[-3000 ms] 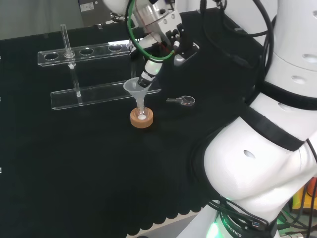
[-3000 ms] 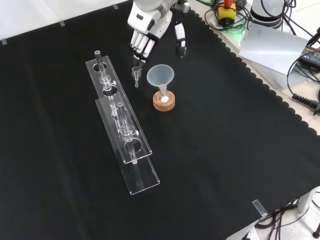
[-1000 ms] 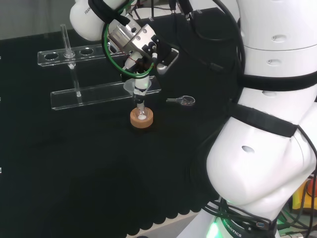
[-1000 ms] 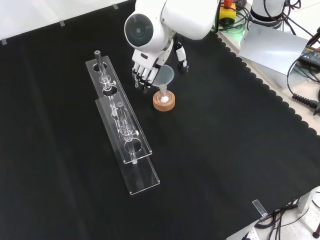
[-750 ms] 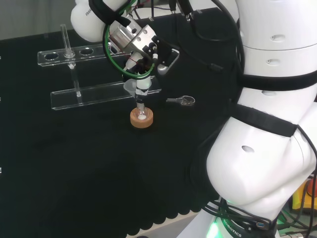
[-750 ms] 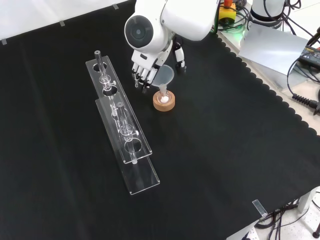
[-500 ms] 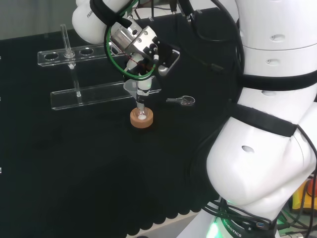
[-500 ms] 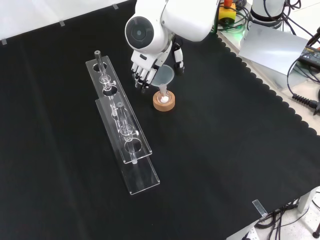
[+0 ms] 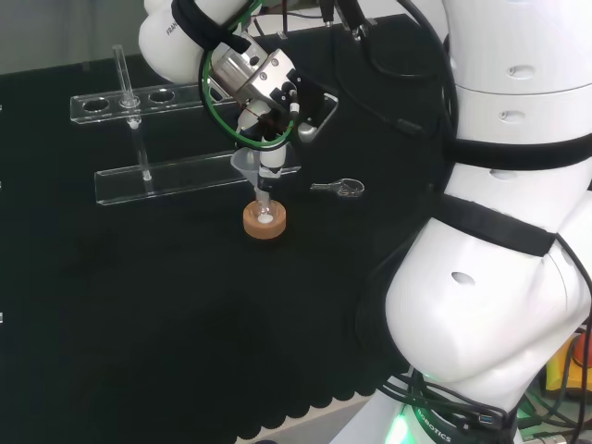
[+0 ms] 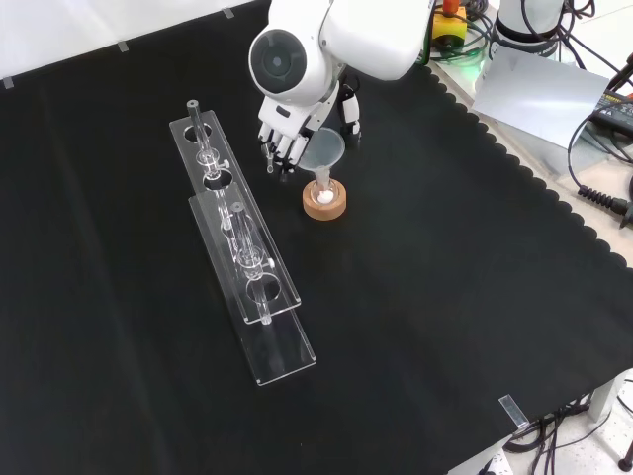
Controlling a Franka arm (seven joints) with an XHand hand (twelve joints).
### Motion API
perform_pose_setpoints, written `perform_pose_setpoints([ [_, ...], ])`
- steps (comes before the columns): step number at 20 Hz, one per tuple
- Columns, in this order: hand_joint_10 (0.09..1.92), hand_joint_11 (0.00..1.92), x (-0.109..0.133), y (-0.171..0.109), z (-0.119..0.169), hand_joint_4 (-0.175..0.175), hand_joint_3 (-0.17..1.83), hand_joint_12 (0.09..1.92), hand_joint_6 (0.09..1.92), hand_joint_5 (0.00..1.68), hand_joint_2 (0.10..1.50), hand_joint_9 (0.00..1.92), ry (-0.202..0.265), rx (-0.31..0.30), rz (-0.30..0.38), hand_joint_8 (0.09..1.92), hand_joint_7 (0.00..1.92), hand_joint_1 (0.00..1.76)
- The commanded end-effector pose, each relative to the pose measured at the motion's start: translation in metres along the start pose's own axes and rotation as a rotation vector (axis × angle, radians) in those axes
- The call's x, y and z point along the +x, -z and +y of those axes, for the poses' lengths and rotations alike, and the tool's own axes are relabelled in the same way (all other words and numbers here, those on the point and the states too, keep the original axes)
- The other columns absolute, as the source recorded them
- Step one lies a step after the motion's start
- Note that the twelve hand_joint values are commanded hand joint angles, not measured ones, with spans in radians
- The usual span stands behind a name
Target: Remove the funnel from the round-bottom flask.
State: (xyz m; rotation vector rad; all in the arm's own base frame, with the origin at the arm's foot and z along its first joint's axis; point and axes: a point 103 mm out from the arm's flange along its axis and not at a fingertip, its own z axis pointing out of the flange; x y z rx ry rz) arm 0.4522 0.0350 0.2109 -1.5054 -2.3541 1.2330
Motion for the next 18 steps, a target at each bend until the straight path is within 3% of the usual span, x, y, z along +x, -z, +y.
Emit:
perform_pose_setpoints([
  [1, 0.58, 0.43, -0.003, -0.001, 0.0, 0.007, 0.23, 1.38, 0.09, 0.43, 0.78, 0.75, -0.026, -0.035, -0.014, 0.67, 0.35, 0.67],
  [7, 0.57, 0.48, -0.007, 0.003, -0.005, -0.002, 0.26, 1.35, 0.09, 0.55, 0.79, 0.86, -0.032, -0.059, -0.009, 0.69, 0.49, 0.69],
  [18, 0.56, 0.49, -0.019, 0.019, -0.026, -0.004, 0.29, 1.33, 0.11, 0.57, 0.78, 0.88, -0.051, -0.083, -0.009, 0.69, 0.51, 0.7],
])
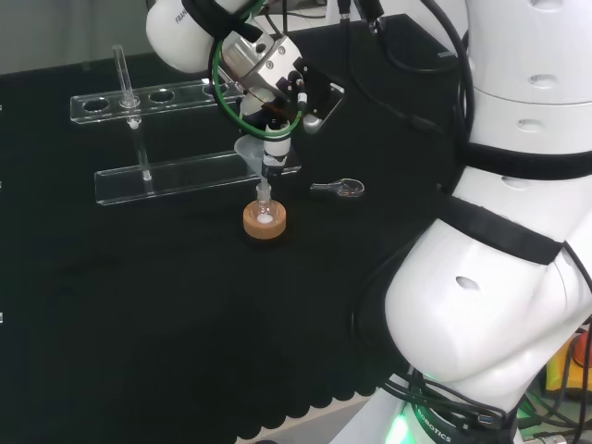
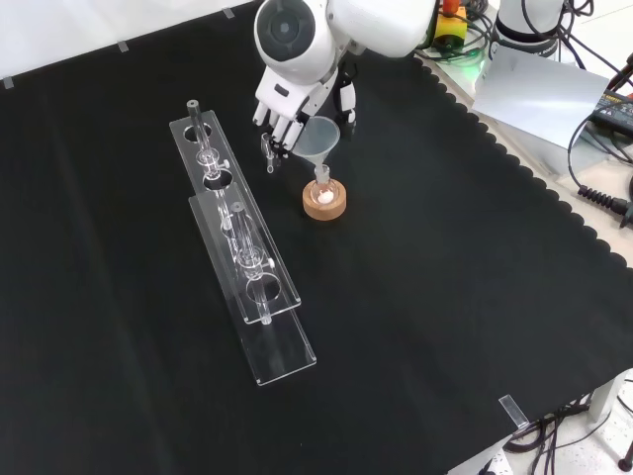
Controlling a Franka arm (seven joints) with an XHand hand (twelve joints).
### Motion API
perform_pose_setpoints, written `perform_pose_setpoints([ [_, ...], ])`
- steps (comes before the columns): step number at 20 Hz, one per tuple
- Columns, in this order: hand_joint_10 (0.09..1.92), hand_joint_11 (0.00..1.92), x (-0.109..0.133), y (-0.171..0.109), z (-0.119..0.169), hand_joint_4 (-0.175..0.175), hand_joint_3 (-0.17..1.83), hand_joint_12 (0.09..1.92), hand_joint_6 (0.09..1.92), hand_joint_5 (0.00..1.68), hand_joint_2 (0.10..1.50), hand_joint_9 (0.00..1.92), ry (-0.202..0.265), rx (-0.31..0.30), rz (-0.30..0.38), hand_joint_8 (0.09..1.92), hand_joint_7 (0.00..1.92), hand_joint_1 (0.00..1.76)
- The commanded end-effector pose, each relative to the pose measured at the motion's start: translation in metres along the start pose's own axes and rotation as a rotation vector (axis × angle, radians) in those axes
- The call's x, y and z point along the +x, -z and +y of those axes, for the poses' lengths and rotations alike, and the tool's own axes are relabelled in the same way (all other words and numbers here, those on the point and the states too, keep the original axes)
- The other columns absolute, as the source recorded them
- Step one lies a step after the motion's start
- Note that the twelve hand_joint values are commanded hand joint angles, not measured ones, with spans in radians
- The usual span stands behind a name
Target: Remove the funnel from the round-bottom flask.
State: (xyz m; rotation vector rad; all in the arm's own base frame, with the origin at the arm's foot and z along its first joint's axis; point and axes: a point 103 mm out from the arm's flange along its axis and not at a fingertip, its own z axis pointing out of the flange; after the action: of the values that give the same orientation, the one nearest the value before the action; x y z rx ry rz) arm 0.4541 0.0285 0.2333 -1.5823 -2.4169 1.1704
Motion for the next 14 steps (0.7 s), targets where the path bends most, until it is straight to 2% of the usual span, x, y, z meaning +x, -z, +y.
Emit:
perform_pose_setpoints([
  [1, 0.56, 0.49, -0.008, 0.01, -0.013, -0.004, 0.29, 1.33, 0.11, 0.57, 0.78, 0.89, -0.012, -0.005, 0.003, 0.69, 0.51, 0.7],
  [10, 0.55, 0.49, -0.035, 0.039, -0.043, -0.006, 0.32, 1.32, 0.17, 0.58, 0.77, 0.95, -0.062, -0.048, 0.038, 0.69, 0.52, 0.7],
  [14, 0.55, 0.49, -0.048, 0.048, -0.053, -0.006, 0.36, 1.33, 0.3, 0.53, 0.75, 0.96, -0.093, -0.061, 0.047, 0.69, 0.52, 0.7],
])
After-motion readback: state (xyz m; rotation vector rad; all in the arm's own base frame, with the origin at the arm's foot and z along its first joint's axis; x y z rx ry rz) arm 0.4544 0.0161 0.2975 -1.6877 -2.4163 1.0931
